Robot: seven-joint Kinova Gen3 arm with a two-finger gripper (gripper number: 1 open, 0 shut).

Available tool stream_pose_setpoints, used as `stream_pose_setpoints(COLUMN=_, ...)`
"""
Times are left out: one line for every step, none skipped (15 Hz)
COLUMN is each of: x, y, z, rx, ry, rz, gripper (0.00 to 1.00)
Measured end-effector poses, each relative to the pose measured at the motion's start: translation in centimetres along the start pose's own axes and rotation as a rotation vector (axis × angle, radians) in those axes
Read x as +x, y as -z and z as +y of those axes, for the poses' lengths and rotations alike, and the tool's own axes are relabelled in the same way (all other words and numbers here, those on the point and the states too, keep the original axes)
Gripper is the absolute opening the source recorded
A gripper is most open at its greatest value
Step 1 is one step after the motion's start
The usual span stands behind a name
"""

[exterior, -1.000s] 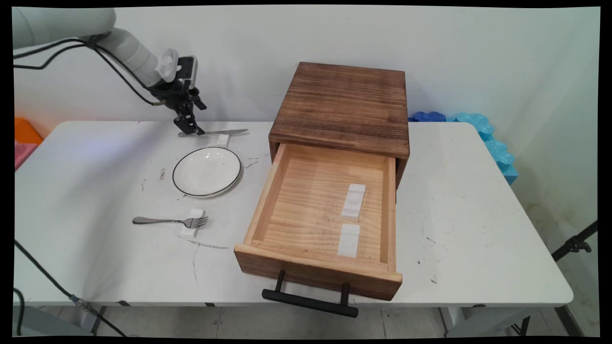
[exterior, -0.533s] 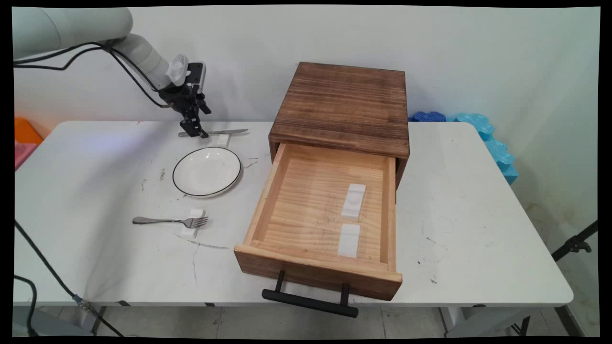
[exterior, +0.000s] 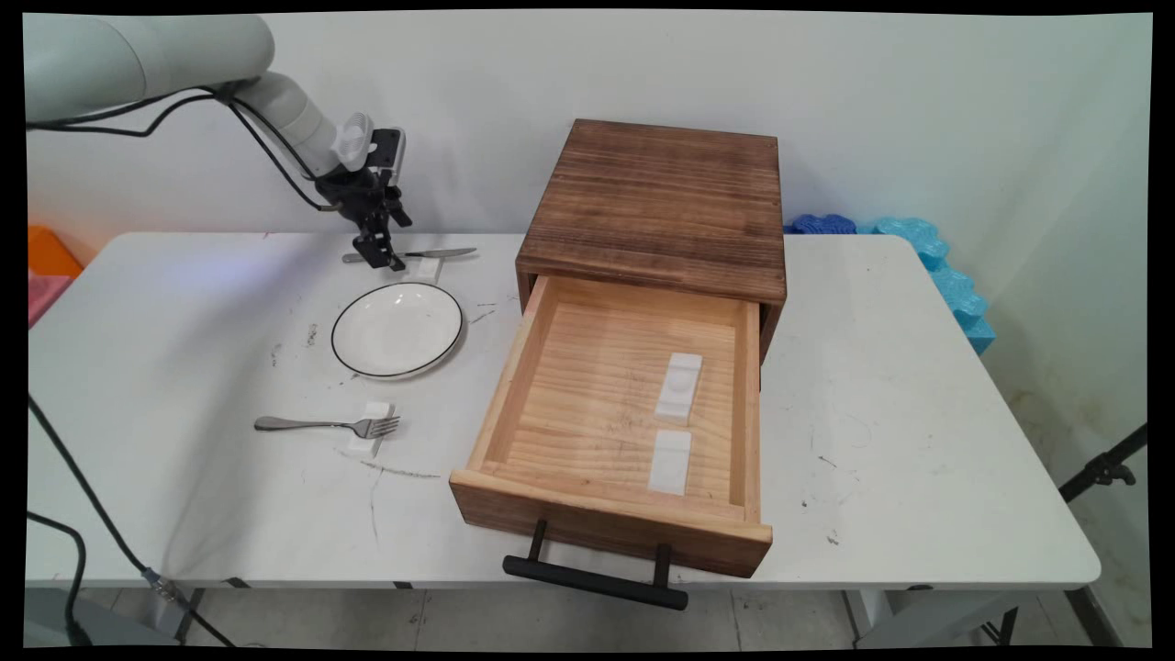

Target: Pick up the knife from the left of the white plate, then place the picked object into the drawer

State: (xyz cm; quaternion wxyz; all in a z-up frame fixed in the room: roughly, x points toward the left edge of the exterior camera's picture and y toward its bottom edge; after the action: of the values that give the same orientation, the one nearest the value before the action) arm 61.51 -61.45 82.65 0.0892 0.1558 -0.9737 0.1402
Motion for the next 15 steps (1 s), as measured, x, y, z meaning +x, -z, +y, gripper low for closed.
stream_pose_setpoints(x=0.0, y=-0.2, z=-0.1, rx=-0.003, ry=-0.001, rz=-0.001, gripper=1.00)
stream_pose_setpoints(x=0.1, y=-0.4, z=-0.2, rx=-0.006, ry=-0.002, rz=-0.003, gripper=0.00)
stream_pose_setpoints(x=0.1, y=-0.6, z=-0.2, rx=-0.008, ry=-0.002, rz=-0.004, gripper=0.00)
stream_pose_setpoints(x=0.1, y=-0.7, z=-0.3, rx=-0.010, ry=-0.002, rz=-0.005, gripper=0.00)
stream_pose_setpoints(x=0.1, y=-0.8, z=-0.3, rx=-0.014, ry=-0.002, rz=-0.007, gripper=0.00)
stream_pose_setpoints(x=0.1, y=-0.9, z=-0.2, rx=-0.016, ry=-0.002, rz=-0.008, gripper=0.00)
stream_pose_setpoints(x=0.0, y=-1.0, z=-0.2, rx=-0.021, ry=-0.001, rz=-0.010, gripper=0.00)
stream_pose_setpoints(x=0.0, y=-1.1, z=0.0, rx=-0.026, ry=-0.001, rz=-0.013, gripper=0.00)
stream_pose_setpoints(x=0.0, y=-1.2, z=0.1, rx=-0.032, ry=-0.001, rz=-0.016, gripper=0.00)
stream_pose_setpoints(x=0.0, y=-1.3, z=0.2, rx=-0.036, ry=-0.002, rz=-0.017, gripper=0.00)
stream_pose_setpoints(x=0.1, y=-1.3, z=0.2, rx=-0.039, ry=-0.004, rz=-0.018, gripper=0.00)
stream_pose_setpoints(x=0.0, y=-1.3, z=0.3, rx=-0.042, ry=-0.004, rz=-0.019, gripper=0.00)
stream_pose_setpoints(x=0.0, y=-1.3, z=0.4, rx=-0.044, ry=-0.003, rz=-0.020, gripper=0.00)
stream_pose_setpoints(x=0.1, y=-1.2, z=0.5, rx=-0.044, ry=-0.002, rz=-0.020, gripper=0.00)
stream_pose_setpoints(x=0.2, y=-1.1, z=0.5, rx=-0.040, ry=0.001, rz=-0.019, gripper=0.00)
